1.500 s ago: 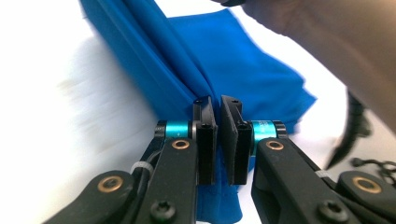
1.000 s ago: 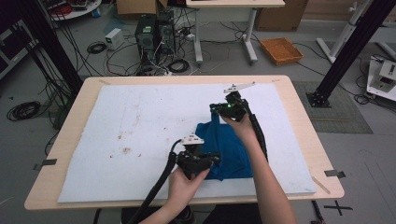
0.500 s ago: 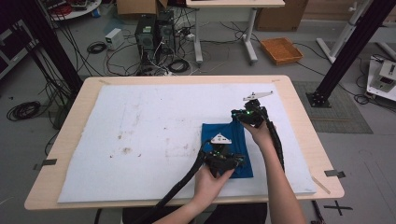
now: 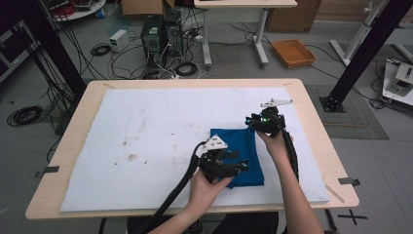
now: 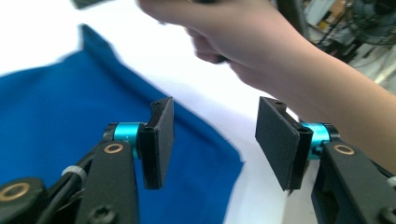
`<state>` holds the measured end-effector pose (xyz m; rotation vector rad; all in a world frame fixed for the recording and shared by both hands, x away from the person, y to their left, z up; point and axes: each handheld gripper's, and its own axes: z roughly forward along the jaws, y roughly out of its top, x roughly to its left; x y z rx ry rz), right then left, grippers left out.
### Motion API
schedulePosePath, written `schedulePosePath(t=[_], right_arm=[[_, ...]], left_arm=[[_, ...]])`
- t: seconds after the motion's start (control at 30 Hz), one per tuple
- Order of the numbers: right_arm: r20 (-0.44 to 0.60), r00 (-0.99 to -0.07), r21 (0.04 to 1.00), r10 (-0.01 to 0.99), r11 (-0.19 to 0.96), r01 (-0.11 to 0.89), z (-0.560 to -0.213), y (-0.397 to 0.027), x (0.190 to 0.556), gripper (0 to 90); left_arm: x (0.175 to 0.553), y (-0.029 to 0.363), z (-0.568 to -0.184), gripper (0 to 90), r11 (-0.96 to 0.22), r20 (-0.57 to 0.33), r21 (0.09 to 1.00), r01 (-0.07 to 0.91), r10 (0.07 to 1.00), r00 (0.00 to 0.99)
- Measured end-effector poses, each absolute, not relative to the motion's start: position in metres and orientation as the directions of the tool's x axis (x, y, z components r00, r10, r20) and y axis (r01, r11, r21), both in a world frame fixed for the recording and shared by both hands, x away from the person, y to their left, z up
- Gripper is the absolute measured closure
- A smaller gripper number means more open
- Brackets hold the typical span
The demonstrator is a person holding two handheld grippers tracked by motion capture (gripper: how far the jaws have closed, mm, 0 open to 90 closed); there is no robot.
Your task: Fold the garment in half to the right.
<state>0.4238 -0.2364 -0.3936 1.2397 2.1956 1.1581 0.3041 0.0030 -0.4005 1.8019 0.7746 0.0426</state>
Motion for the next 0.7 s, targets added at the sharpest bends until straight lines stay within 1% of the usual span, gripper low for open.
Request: schedulePosePath(t=[0.1, 0.2, 0.23, 0.3, 0.33, 0.37, 0.53, 0.6, 0.63, 0.7], right_arm=[[0.080, -0.528, 0.772, 0.845, 0.283, 0.570, -0.402, -0.231, 0.420, 67.3], [0.057, -0.508, 0.755, 0.859, 0.296, 0.585, -0.413, -0.225, 0.420, 67.5], [0.041, -0.498, 0.745, 0.866, 0.305, 0.593, -0.416, -0.224, 0.421, 70.9], [-0.008, -0.487, 0.730, 0.873, 0.338, 0.594, -0.420, -0.221, 0.423, 83.0], [-0.020, -0.473, 0.731, 0.881, 0.336, 0.594, -0.420, -0.222, 0.423, 88.2], [-0.013, -0.460, 0.740, 0.888, 0.318, 0.593, -0.420, -0.225, 0.422, 89.0], [0.097, -0.410, 0.763, 0.907, 0.197, 0.615, -0.422, -0.246, 0.422, 89.0], [0.102, -0.390, 0.765, 0.915, 0.179, 0.619, -0.423, -0.252, 0.421, 88.8], [0.105, -0.382, 0.763, 0.918, 0.172, 0.623, -0.424, -0.254, 0.421, 87.8], [0.119, -0.362, 0.757, 0.924, 0.152, 0.636, -0.425, -0.258, 0.420, 81.9]], left_arm=[[0.305, 0.028, -0.398, 46.5, -0.167, -0.319, 0.862, 0.478, 0.555, 0.769], [0.306, 0.051, -0.400, 46.5, -0.174, -0.307, 0.853, 0.492, 0.595, 0.742], [0.307, 0.058, -0.401, 46.5, -0.172, -0.307, 0.851, 0.496, 0.603, 0.736], [0.307, 0.070, -0.403, 46.5, -0.166, -0.310, 0.847, 0.506, 0.619, 0.722], [0.307, 0.075, -0.404, 46.5, -0.163, -0.309, 0.846, 0.508, 0.626, 0.716], [0.307, 0.080, -0.405, 46.5, -0.163, -0.308, 0.845, 0.510, 0.630, 0.712], [0.309, 0.096, -0.408, 46.5, -0.143, -0.323, 0.840, 0.523, 0.644, 0.694], [0.310, 0.100, -0.409, 46.5, -0.141, -0.321, 0.841, 0.522, 0.646, 0.693], [0.310, 0.101, -0.409, 46.5, -0.137, -0.323, 0.841, 0.523, 0.649, 0.689], [0.311, 0.105, -0.408, 46.5, -0.132, -0.323, 0.841, 0.524, 0.654, 0.684]])
